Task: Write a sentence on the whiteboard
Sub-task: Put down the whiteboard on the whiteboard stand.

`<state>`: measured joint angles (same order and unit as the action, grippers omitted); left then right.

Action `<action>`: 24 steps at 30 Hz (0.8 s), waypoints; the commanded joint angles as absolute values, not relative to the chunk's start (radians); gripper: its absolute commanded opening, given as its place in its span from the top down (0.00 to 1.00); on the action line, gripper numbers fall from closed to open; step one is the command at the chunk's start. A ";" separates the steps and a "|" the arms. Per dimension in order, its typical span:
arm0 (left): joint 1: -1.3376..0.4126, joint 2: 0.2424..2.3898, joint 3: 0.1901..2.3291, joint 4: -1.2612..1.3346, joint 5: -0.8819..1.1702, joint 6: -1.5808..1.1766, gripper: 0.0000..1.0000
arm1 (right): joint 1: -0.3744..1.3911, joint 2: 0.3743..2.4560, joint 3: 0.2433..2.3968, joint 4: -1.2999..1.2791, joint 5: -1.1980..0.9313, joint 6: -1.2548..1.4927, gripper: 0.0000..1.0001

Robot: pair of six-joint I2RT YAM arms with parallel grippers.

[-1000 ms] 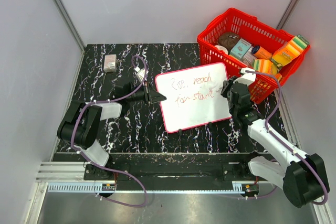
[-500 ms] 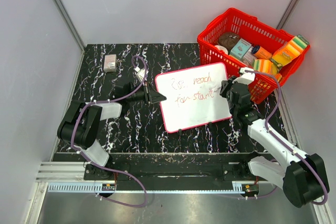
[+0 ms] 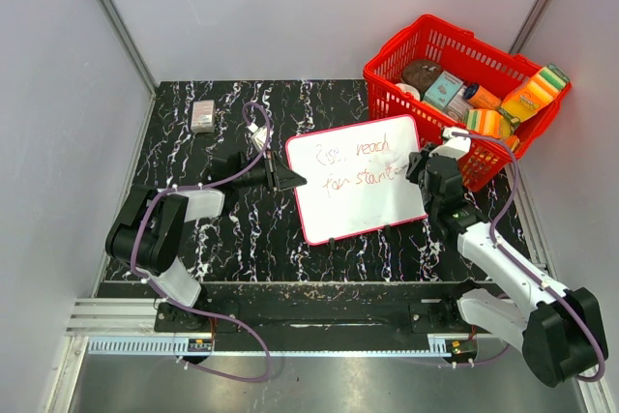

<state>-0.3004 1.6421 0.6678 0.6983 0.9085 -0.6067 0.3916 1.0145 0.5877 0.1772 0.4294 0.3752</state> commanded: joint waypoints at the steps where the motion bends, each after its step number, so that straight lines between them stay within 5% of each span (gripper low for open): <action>1: -0.318 1.617 0.687 0.718 0.887 -0.525 1.00 | 0.387 0.994 0.575 0.147 0.482 0.383 1.00; 24: -0.318 1.618 0.687 0.718 0.885 -0.523 1.00 | 0.383 0.995 0.554 0.163 0.385 0.436 1.00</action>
